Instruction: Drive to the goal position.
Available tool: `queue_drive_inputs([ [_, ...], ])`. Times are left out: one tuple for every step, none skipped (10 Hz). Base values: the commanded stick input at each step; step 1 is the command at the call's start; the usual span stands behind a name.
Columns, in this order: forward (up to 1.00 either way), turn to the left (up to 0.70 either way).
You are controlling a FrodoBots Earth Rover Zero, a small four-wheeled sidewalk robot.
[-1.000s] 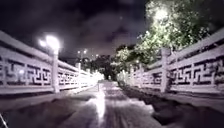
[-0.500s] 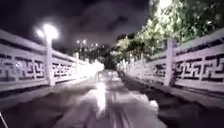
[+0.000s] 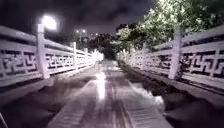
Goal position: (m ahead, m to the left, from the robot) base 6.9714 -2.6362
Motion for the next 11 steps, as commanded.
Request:
queue_drive_inputs([
  [0.38,0.00],
  [0.38,0.00],
  [0.38,0.00],
  [0.38,0.00],
  [0.38,0.00],
  [0.38,0.00],
  [0.38,0.00],
  [0.38,0.00],
  [0.38,0.00],
  [0.38,0.00],
  [0.38,0.17],
])
